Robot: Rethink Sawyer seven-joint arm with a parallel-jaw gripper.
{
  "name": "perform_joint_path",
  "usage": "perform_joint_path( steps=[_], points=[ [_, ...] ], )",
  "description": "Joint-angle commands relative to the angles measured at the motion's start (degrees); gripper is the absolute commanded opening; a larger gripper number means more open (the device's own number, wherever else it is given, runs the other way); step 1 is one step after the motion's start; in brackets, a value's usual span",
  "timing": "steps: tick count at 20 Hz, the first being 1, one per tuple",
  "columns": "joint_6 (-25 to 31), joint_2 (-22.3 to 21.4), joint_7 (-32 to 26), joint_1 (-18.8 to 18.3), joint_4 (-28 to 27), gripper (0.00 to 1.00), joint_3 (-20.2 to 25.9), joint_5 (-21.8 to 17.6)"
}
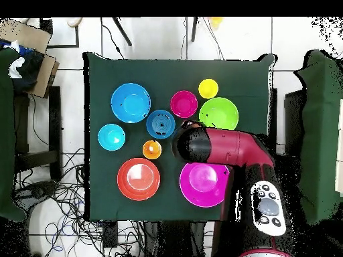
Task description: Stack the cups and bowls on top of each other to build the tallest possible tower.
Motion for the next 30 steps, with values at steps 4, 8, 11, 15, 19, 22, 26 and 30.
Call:
perform_joint_path(
  steps=[4, 8, 11, 15, 19, 22, 26, 30],
  points=[
    [4.0, 0.6, 8.0, 4.2, 2.8, 1.0, -0.1, 2.2],
    [6.6, -1.4, 10.9, 7.4, 4.4, 1.0, -1.8, 5.1],
    [8.8, -2.3, 12.9, 10.1, 4.7, 1.0, -3.6, 7.6],
    [10.9, -3.1, 15.1, 13.4, 4.8, 1.0, -6.0, 10.2],
    [11.5, -3.2, 15.1, 15.0, 4.8, 1.0, -7.4, 11.6],
    [11.9, -3.5, 15.1, 16.0, 5.1, 1.0, -8.2, 12.6],
    [12.2, -3.6, 15.2, 17.0, 5.3, 1.0, -9.0, 13.4],
    [10.0, -2.7, 13.5, 16.2, 5.3, 1.0, -9.3, 13.3]
  ],
)
